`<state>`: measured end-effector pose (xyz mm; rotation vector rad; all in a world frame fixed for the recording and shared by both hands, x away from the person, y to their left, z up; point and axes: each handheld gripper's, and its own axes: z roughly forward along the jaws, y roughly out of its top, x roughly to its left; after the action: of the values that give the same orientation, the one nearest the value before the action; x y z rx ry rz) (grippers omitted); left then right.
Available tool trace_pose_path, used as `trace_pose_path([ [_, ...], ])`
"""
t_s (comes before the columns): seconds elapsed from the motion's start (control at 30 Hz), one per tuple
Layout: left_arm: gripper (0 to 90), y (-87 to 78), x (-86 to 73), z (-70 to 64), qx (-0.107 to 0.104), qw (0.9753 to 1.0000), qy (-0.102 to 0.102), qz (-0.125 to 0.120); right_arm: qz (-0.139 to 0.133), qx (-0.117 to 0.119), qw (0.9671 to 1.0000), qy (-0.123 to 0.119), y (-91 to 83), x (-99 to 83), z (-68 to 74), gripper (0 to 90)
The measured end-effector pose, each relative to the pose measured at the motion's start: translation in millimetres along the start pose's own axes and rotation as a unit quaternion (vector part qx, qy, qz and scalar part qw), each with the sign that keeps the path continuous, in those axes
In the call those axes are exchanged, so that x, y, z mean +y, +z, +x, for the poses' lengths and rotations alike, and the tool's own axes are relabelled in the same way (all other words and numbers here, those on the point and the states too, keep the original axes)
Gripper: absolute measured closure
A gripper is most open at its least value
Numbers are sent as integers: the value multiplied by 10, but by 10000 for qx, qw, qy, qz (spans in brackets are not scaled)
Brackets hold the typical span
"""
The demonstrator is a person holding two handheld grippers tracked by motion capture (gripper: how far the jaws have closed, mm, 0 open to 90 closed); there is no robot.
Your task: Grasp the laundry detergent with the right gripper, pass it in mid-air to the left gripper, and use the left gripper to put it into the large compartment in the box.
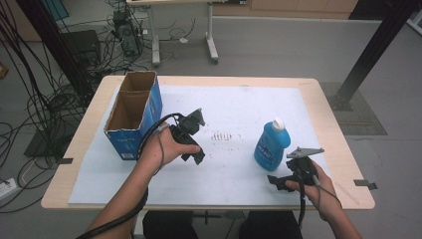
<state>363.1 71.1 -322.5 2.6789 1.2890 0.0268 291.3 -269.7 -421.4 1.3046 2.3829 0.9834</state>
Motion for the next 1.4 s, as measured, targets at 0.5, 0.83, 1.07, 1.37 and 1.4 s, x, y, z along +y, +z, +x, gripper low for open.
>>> trace_pose_path([
  [0.5, 124, 15, -7, -18, -28, 10000, 5, -7, -926, -90, 9957, 2, 62, -26, 17, 81],
  [0.83, 124, 18, -21, -11, -44, 10000, 2, -40, -1496, -82, 9887, -47, 125, 2, 68, 65],
  [1.07, 124, 25, -32, -23, -58, 10000, 8, -51, -1799, -159, 9836, -1, 143, 48, 66, 59],
  [1.37, 123, 13, -30, -21, -66, 10000, 34, -42, -2203, -175, 9752, 147, 129, 75, 22, 60],
  [1.4, 123, 14, -28, -23, -62, 10000, 27, -53, -2238, -171, 9743, 175, 133, 77, 12, 59],
])
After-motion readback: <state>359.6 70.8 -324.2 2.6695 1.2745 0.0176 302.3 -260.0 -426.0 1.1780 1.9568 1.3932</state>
